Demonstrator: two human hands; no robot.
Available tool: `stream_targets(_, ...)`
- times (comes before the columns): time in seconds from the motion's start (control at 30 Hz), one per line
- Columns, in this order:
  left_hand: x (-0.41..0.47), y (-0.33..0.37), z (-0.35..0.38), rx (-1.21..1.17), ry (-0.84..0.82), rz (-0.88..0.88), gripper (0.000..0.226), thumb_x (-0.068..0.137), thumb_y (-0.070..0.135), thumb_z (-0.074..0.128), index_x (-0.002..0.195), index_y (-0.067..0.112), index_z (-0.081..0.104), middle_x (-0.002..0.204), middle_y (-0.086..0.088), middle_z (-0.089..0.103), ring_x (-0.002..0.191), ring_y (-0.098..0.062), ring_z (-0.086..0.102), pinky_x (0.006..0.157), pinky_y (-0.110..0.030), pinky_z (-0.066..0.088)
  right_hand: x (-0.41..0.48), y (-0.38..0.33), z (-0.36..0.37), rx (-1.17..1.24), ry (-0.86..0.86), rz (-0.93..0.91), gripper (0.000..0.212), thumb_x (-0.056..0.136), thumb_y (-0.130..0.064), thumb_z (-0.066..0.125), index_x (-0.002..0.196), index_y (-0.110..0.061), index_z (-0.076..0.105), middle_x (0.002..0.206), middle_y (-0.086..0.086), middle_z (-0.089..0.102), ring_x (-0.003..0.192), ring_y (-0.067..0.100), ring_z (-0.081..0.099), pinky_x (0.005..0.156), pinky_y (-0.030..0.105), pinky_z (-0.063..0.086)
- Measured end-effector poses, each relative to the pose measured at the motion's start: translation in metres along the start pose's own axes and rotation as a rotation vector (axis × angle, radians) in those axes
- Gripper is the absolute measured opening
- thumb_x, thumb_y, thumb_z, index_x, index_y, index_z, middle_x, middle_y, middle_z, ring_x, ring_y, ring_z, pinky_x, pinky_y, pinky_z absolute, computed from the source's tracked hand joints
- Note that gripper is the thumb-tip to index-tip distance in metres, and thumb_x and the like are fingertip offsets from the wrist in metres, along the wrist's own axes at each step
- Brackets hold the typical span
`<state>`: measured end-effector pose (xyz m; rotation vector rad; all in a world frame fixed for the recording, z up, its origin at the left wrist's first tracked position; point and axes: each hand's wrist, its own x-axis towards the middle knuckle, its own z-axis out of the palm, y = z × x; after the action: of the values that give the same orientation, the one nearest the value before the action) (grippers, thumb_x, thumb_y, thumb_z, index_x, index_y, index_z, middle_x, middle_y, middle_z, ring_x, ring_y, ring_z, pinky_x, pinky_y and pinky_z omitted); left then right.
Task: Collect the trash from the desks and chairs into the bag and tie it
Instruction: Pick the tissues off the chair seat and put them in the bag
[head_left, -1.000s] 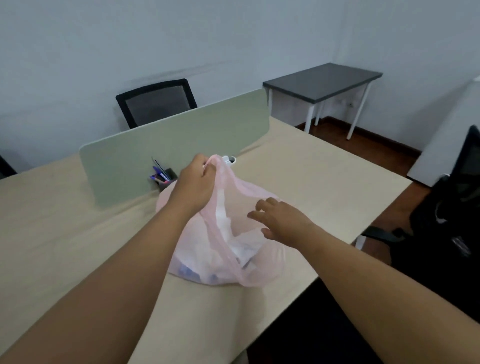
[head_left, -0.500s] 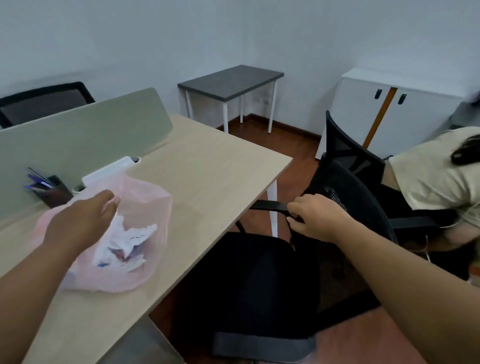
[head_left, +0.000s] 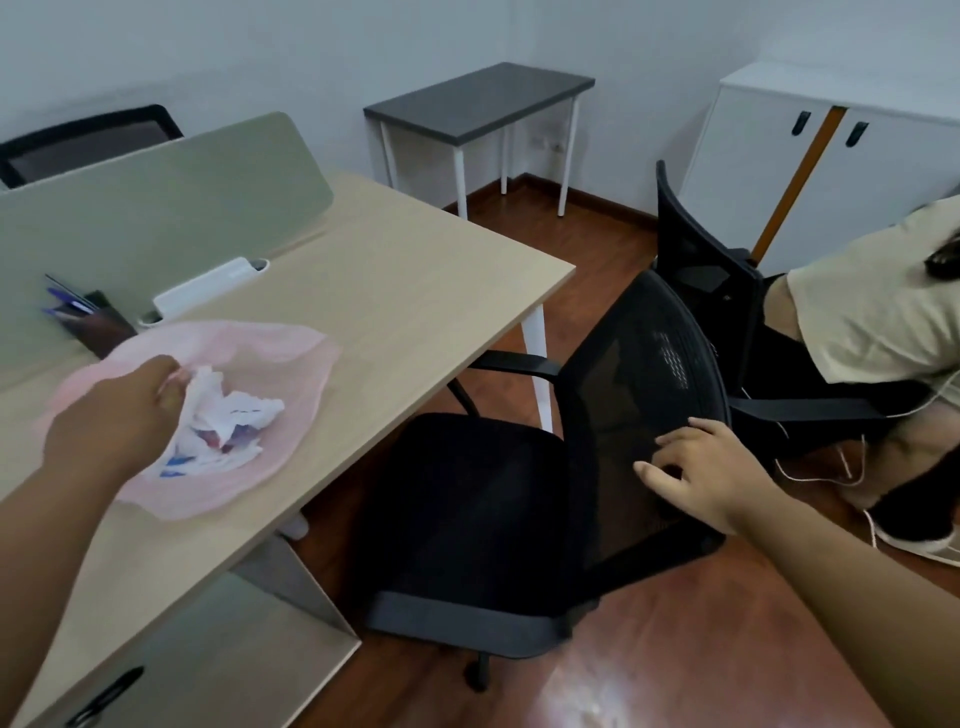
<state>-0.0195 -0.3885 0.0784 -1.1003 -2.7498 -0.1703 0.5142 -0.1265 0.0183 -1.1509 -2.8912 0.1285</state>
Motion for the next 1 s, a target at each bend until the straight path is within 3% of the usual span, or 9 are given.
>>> stream_targets(0.17,-0.02,0.012,-0.014,-0.003,-0.007,-0.032,0.023,0.101,0.034,0.039,0.111,0.02,0.055,0.101,-0.029,0.063,0.088,-0.045,0.059,0.072,-0.045,0.045,0.001,-0.027,0.005,0.073,0.073,-0.01,0.06,0.093,-0.057,0.027,0.077,-0.027,0.076,0.097,-0.008,0.074,0.109,0.001,0.059,0.111,0.029,0.023)
stream_targets(0.3,-0.033,0.014,-0.027,-0.017,0.002,-0.04,0.023,0.101,0.032,0.037,0.106,0.018,0.055,0.098,-0.027,0.061,0.083,-0.04,0.055,0.07,-0.041,0.043,0.017,-0.055,0.013,0.029,0.084,-0.048,0.08,0.09,-0.063,0.004,0.067,-0.024,0.07,0.073,-0.006,0.071,0.083,0.003,0.062,0.108,0.023,0.02)
stream_targets(0.43,-0.045,0.012,-0.039,-0.045,-0.008,-0.102,0.023,0.101,0.028,0.036,0.113,0.018,0.053,0.102,-0.025,0.062,0.075,-0.03,0.044,0.069,-0.039,0.042,0.035,-0.093,0.02,0.056,0.104,-0.065,0.068,0.091,-0.053,0.013,0.054,-0.019,0.059,0.049,0.0,0.058,0.058,0.007,0.056,0.106,0.023,0.024)
stream_targets(0.53,-0.054,0.004,-0.042,-0.059,0.004,-0.133,0.024,0.101,0.029,0.035,0.113,0.018,0.054,0.099,-0.026,0.062,0.074,-0.031,0.044,0.067,-0.038,0.041,0.05,-0.131,0.022,0.091,0.113,-0.068,0.059,0.095,-0.044,0.022,0.047,-0.017,0.041,0.043,0.004,0.05,0.048,0.011,0.048,0.098,0.022,0.025)
stream_targets(0.6,-0.058,-0.002,-0.043,-0.068,0.007,-0.141,0.024,0.101,0.03,0.036,0.112,0.018,0.053,0.1,-0.025,0.063,0.077,-0.034,0.049,0.068,-0.037,0.041,0.059,-0.157,0.019,0.045,0.1,-0.114,0.049,0.095,-0.037,0.022,0.05,-0.019,0.029,0.04,0.005,0.035,0.042,0.018,0.035,0.079,0.022,0.027)
stream_targets(0.67,-0.06,-0.009,-0.046,-0.082,0.017,-0.142,0.024,0.101,0.031,0.036,0.112,0.019,0.053,0.1,-0.024,0.064,0.079,-0.035,0.052,0.067,-0.037,0.041,0.068,-0.184,0.014,0.002,0.026,-0.147,0.042,0.095,-0.027,0.03,0.055,-0.017,0.022,0.043,0.005,0.024,0.044,0.025,0.022,0.055,0.026,0.014)
stream_targets(0.7,-0.061,-0.015,-0.047,-0.086,0.02,-0.145,0.024,0.101,0.032,0.036,0.112,0.02,0.053,0.099,-0.022,0.064,0.078,-0.034,0.052,0.066,-0.036,0.041,0.073,-0.196,0.013,0.01,-0.014,-0.155,0.043,0.095,-0.022,0.037,0.056,-0.017,0.019,0.044,0.005,0.022,0.046,0.026,0.02,0.051,0.03,0.008)
stream_targets(0.83,-0.06,-0.04,-0.05,-0.118,0.026,-0.162,0.025,0.102,0.036,0.036,0.114,0.022,0.052,0.101,-0.019,0.065,0.084,-0.036,0.058,0.066,-0.035,0.039,0.092,-0.246,0.011,0.085,-0.044,-0.137,0.044,0.095,-0.019,0.04,0.058,-0.02,0.016,0.05,0.003,0.026,0.048,0.026,0.02,0.058,0.034,0.03)
stream_targets(1.0,-0.055,-0.073,-0.054,-0.165,0.043,-0.126,0.024,0.102,0.039,0.036,0.111,0.023,0.052,0.097,-0.018,0.065,0.083,-0.038,0.058,0.065,-0.034,0.039,0.118,-0.304,0.025,0.132,-0.037,-0.117,0.041,0.093,-0.029,0.038,0.056,-0.016,0.028,0.05,0.003,0.028,0.049,0.024,0.02,0.054,0.036,0.017)
